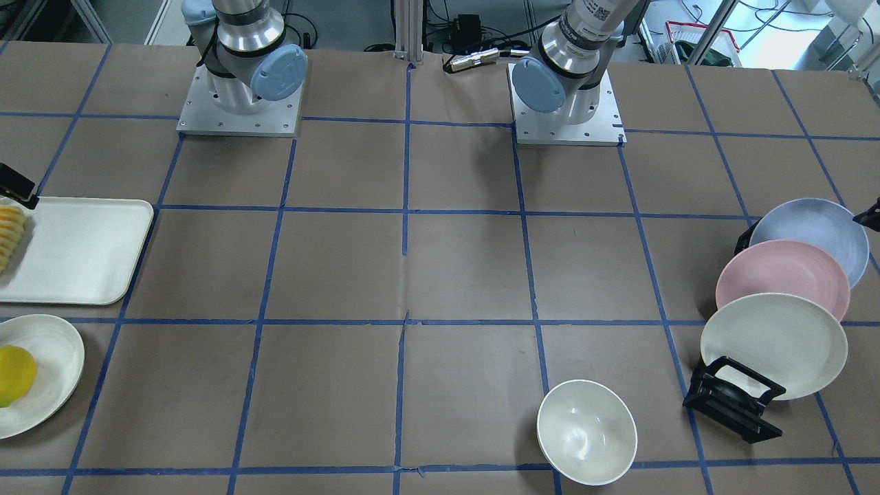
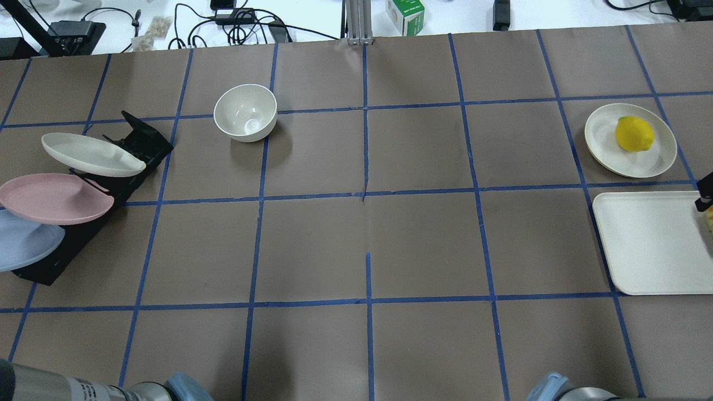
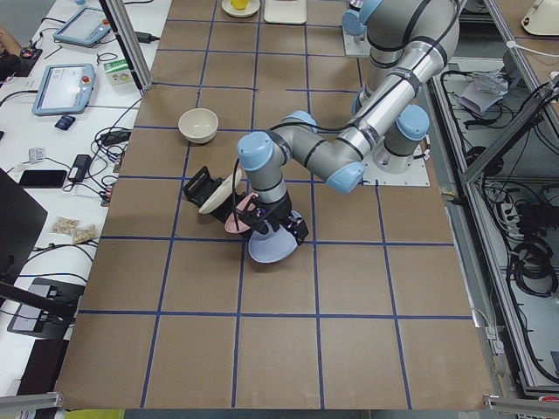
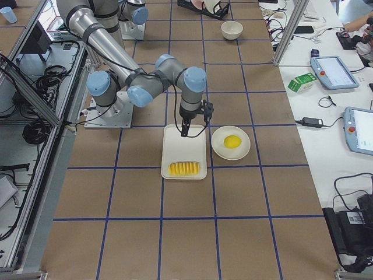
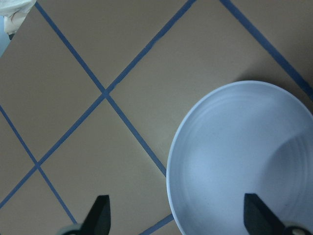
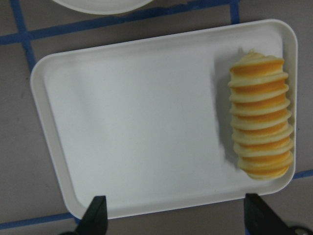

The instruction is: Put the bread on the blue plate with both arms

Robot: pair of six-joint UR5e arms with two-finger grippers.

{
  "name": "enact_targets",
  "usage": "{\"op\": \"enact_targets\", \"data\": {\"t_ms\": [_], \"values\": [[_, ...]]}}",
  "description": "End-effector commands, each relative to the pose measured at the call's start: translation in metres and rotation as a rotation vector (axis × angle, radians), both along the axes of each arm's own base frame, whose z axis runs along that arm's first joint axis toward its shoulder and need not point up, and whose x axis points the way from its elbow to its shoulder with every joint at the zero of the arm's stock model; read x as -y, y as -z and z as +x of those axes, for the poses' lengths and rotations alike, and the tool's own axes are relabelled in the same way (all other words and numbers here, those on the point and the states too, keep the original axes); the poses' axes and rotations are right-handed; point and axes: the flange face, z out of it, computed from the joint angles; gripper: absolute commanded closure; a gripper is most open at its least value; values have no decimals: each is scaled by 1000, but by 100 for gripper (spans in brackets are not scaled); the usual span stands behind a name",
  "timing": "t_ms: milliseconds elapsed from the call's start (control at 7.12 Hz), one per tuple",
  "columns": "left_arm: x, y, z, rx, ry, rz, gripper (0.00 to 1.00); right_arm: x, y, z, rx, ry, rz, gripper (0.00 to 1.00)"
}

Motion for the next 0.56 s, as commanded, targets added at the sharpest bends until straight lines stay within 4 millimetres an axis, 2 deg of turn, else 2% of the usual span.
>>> {"op": "enact_targets", "data": {"t_ms": [0, 140, 281, 421], "values": [[-15, 12, 11, -13, -24, 27, 9, 3, 57, -53, -52, -7, 24, 0], [-17, 15, 13, -18, -28, 34, 10, 7, 74, -64, -65, -18, 24, 0], [-18, 28, 10, -38, -33, 38, 10, 0, 94, -81, -51, 7, 32, 0], [-19, 37, 7, -42, -34, 38, 15, -2, 105, -91, -46, -11, 35, 0]]}}
